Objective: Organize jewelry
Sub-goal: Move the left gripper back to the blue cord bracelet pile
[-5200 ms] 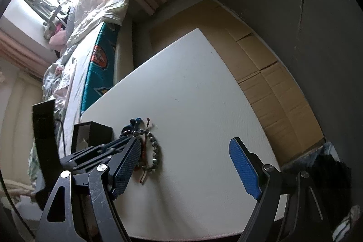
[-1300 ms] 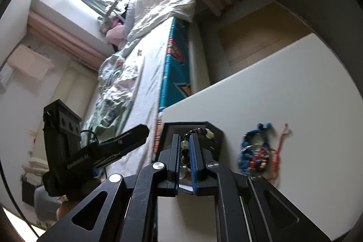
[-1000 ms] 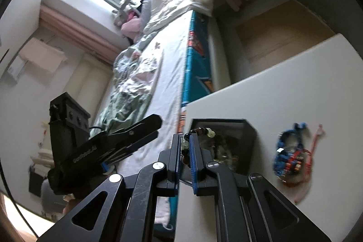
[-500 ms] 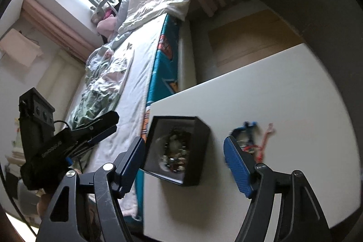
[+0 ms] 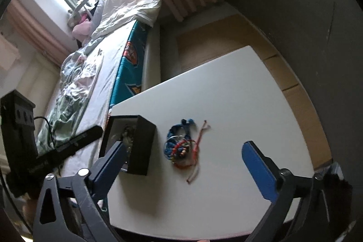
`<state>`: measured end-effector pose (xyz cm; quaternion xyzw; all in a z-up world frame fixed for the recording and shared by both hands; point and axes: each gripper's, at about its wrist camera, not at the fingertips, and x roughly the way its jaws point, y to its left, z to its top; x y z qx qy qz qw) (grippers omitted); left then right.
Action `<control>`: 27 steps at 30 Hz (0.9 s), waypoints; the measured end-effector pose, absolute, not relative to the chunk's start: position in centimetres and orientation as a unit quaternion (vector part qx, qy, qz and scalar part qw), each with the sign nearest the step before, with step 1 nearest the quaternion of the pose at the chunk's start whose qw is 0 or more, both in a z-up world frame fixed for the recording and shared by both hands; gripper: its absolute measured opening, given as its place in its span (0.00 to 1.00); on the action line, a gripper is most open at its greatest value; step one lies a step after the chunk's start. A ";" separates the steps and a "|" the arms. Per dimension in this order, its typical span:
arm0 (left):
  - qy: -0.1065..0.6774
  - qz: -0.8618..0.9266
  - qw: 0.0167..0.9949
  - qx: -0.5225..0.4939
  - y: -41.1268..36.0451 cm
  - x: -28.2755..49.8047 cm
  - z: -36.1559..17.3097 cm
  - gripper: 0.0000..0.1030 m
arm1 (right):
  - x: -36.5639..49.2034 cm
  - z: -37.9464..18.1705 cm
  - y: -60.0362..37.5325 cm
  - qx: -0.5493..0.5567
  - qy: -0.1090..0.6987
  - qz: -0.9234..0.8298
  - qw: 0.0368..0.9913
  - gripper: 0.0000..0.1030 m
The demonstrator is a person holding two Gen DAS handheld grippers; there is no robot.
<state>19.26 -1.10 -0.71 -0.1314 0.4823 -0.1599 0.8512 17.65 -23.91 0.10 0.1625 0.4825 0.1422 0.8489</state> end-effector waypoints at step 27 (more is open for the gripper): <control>0.556 -0.077 0.827 0.024 -10.6 22.3 -8.3 0.30 | 17.2 -1.7 -34.2 0.272 0.471 0.116 0.831 1.00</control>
